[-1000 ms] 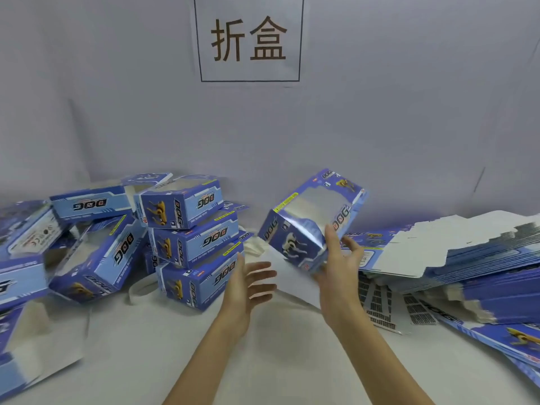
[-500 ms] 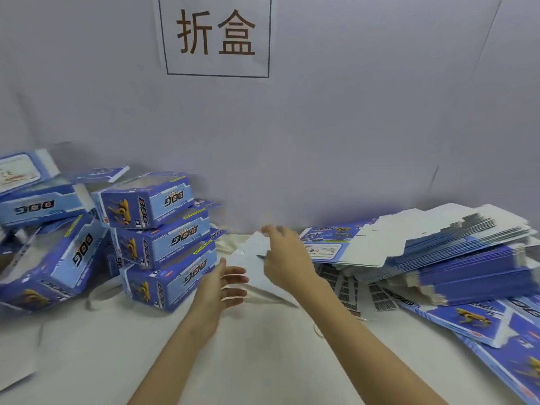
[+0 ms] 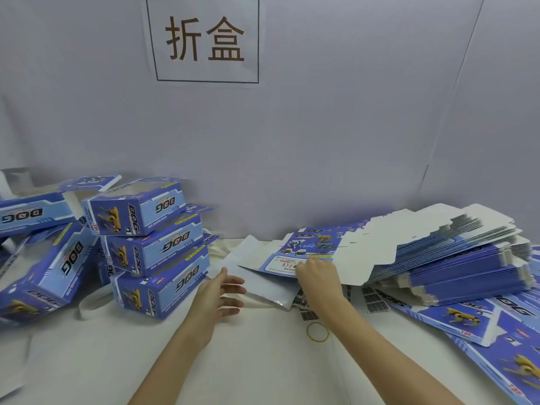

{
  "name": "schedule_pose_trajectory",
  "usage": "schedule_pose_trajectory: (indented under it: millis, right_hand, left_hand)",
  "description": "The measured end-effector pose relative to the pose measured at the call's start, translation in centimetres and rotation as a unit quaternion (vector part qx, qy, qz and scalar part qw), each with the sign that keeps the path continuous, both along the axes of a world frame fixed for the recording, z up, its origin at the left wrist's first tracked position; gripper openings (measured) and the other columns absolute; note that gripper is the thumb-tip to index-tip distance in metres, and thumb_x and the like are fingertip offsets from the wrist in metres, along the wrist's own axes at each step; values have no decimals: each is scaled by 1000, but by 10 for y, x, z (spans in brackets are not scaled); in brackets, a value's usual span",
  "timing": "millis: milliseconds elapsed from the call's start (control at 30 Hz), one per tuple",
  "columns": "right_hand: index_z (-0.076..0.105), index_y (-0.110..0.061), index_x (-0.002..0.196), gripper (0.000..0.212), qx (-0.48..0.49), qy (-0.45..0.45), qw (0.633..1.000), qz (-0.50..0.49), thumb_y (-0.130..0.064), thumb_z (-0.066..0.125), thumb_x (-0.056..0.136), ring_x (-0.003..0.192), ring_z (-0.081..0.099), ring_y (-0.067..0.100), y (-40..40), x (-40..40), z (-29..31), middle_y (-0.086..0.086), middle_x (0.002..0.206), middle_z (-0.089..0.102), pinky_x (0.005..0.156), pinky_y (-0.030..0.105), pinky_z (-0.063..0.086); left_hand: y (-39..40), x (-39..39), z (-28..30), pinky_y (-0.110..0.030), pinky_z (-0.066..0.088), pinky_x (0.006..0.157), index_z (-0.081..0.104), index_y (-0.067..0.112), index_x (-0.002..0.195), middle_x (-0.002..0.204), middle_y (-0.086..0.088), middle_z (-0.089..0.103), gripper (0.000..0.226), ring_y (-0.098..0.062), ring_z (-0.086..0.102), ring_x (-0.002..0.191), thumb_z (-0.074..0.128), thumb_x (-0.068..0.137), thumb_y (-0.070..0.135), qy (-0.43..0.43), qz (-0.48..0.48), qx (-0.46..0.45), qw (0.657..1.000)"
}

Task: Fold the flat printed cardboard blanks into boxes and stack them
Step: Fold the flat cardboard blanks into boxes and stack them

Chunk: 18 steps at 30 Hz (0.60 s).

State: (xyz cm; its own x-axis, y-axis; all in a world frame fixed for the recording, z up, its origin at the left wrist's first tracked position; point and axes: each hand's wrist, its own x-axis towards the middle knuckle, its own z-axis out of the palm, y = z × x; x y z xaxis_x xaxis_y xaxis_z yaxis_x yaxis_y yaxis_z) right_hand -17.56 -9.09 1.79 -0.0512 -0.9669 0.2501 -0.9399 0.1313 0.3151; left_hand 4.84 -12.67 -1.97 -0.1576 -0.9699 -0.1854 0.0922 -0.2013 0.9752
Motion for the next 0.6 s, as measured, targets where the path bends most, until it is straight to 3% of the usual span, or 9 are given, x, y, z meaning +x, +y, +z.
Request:
schedule_pose_trajectory:
  millis: [67,133,233,300,333,400,433,533,600]
  right_hand:
    - [67,-12,122,34,-62,-17,998,16,1,70,90,115,65,29,3,6,-3,10,120,69,101,37,47]
    - [76,-11,109,41,-216,-19,973,74,6,81,72,104,73,27,7,10,-3,8,109,76,99,38,56]
    - [79,-9,118,47,-433,-71,876,199,15,62,81,116,74,29,9,14,-3,10,123,77,104,55,56]
    - [72,-9,134,57,-445,-186,838,256,21,57,89,130,67,29,13,24,7,10,136,71,114,53,48]
    - [69,-10,139,55,-440,-270,813,269,20,55,94,129,67,21,16,31,12,6,133,73,114,43,48]
    - [67,-18,137,41,-454,-421,740,263,4,51,107,98,71,-4,21,42,18,-13,103,76,90,15,53]
    - [64,-23,134,33,-462,-480,703,250,-5,48,111,80,70,-1,23,46,17,-16,89,71,73,16,54]
    - [58,-28,123,17,-389,-652,621,194,-22,46,113,66,65,42,25,51,8,16,79,68,55,55,55]
    - [60,-26,119,13,-335,-735,569,158,-24,48,113,63,67,37,29,49,-2,17,79,70,53,48,55]
  left_hand:
    - [0,0,1,-34,55,67,77,4,102,92,-13,79,50,-25,70,67,46,109,43,3,-1,-5,1000]
    - [0,0,0,-34,55,66,77,4,103,99,-17,78,49,-25,69,67,46,109,42,11,-8,-12,1000]
    - [2,-3,2,-34,57,65,76,7,111,107,-15,78,46,-29,71,78,48,107,44,30,-22,-29,999]
    - [4,-3,4,-37,60,71,74,15,120,113,-7,78,45,-30,73,92,54,102,51,42,-29,-57,997]
    - [6,-3,5,-38,60,75,71,21,125,118,-3,76,46,-28,73,100,60,97,57,51,-31,-76,995]
    - [9,0,5,-39,61,81,64,34,135,131,5,69,63,-20,69,113,73,82,68,78,-29,-118,990]
    - [10,0,5,-41,60,88,57,39,141,140,10,63,79,-14,67,116,75,72,73,84,-24,-136,987]
    - [12,0,10,-43,42,110,36,49,153,154,20,43,100,-11,60,127,74,67,83,32,21,-160,986]
    - [8,0,11,-42,48,106,38,47,150,143,9,59,84,-19,64,123,75,79,72,15,65,-184,981]
